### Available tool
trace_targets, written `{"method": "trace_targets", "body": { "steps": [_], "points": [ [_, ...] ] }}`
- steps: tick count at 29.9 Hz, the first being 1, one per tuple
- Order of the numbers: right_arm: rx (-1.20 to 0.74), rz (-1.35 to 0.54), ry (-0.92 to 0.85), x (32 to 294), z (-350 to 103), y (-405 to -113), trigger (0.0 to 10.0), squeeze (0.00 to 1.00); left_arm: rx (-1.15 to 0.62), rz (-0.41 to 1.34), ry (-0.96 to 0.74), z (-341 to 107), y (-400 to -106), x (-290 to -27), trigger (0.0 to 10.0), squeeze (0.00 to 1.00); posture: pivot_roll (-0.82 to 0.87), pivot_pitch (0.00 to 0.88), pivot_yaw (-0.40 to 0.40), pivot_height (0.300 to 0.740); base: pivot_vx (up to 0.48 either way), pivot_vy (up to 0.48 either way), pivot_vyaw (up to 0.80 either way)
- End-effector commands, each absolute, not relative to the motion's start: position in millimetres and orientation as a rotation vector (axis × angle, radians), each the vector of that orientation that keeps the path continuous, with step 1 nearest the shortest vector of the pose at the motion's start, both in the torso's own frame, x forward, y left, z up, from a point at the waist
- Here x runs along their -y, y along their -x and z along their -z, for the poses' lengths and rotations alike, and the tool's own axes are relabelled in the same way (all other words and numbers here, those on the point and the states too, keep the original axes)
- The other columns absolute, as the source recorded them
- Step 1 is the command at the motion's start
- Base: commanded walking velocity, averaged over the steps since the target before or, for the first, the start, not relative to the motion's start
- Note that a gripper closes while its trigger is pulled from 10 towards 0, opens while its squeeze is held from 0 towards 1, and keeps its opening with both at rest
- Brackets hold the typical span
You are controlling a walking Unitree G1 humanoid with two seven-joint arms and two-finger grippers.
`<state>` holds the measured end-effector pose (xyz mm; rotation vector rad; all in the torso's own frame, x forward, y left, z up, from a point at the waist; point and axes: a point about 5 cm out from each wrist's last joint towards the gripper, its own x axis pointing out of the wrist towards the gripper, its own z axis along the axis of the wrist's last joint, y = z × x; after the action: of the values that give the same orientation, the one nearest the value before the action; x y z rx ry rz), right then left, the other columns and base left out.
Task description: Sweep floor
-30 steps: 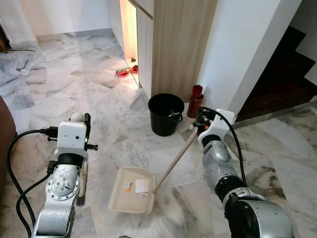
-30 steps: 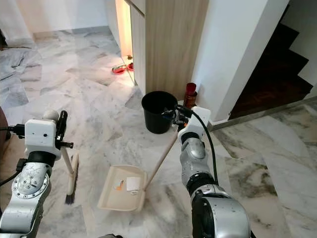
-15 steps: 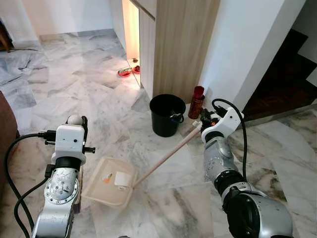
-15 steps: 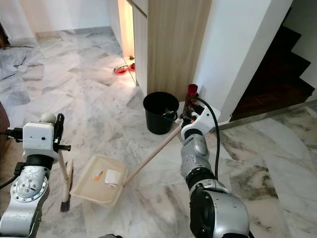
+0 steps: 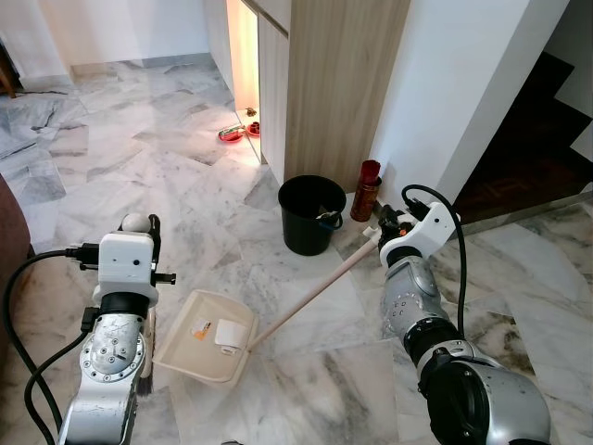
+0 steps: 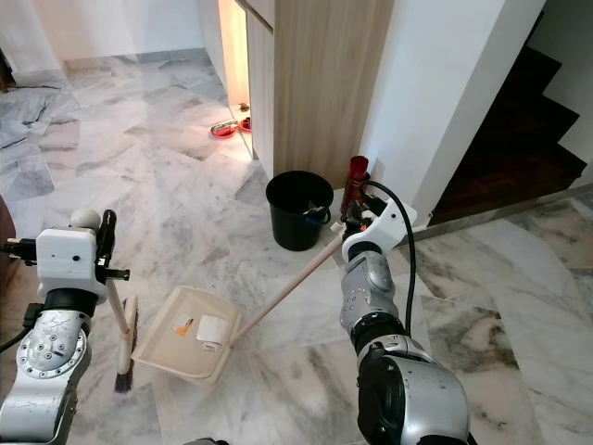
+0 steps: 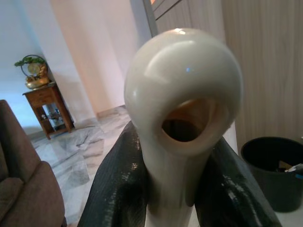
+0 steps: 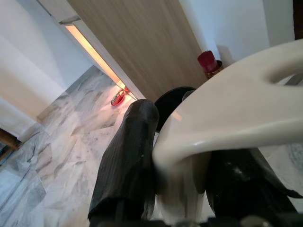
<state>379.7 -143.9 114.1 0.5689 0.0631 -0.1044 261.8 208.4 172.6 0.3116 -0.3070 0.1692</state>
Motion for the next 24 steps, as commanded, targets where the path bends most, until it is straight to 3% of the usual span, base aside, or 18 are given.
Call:
{"method": "trace_targets", "body": {
  "steps": [1, 24],
  "points": [
    [-0.009, 0.104, -0.604, 146.3, -126.9, -384.4, 10.0, 0.0, 0.372, -0.181, -0.328, -184.4, -260.9, -209.0, 10.0, 0.0, 0.2, 0.023, -0.044, 0.74, 0.401, 0.0, 0.0],
    [0.01, 0.069, -0.631, 139.9, -130.8, -385.6, 10.0, 0.0, 0.376, -0.179, -0.318, -184.9, -260.6, -208.5, 10.0, 0.0, 0.21, 0.008, -0.041, 0.74, 0.423, 0.0, 0.0]
  ]
}}
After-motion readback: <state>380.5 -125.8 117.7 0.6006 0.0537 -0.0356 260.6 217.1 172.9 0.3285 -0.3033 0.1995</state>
